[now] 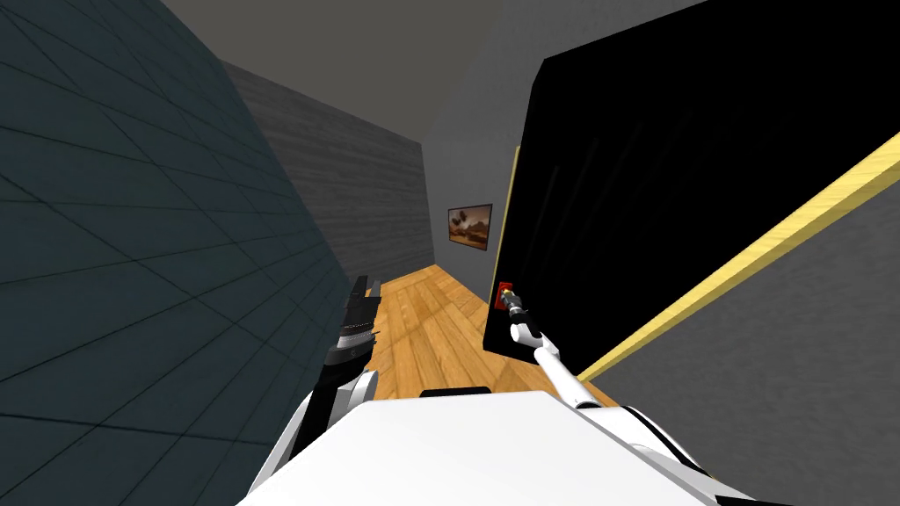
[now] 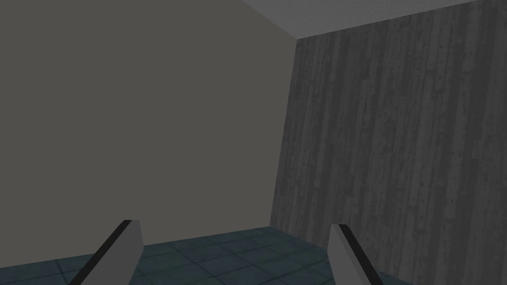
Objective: Pull the door open
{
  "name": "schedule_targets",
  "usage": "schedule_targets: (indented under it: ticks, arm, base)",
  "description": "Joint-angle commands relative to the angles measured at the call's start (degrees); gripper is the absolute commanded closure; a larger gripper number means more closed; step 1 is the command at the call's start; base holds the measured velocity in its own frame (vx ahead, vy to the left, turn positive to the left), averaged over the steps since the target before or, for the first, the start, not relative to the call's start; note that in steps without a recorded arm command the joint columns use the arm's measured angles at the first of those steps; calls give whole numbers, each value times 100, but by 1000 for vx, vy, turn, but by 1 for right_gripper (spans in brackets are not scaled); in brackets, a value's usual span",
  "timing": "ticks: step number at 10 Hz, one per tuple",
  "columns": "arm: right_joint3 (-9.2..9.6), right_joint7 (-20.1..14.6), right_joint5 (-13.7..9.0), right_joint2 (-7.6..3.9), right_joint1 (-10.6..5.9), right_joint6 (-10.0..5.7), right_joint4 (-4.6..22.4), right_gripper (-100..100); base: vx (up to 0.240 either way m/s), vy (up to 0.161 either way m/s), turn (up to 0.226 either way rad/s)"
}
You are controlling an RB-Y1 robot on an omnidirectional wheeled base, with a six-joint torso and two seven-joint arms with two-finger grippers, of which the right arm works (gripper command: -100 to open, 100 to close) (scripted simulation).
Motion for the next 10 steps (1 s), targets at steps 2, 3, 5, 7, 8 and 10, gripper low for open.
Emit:
schedule_targets:
  ticks: [2,3,5,7,8,10]
  arm:
    - [172,-149,33,-71,43,3,-73,100]
    - [229,-197,44,-96,57,3,-95,100]
    - [340,-290,65,-143,83,1,-137,100]
    - [414,-350,78,-181,116,9,-165,100]
    - [442,-374,83,-196,123,6,-177,100]
    - [572,-489,105,-269,160,-12,-235,100]
  base:
    - [-202,-51,109]
    - [-206,-47,85]
    - [-213,-70,83]
    - [-117,-24,58]
    - [-182,-48,76]
    - [-187,-68,82]
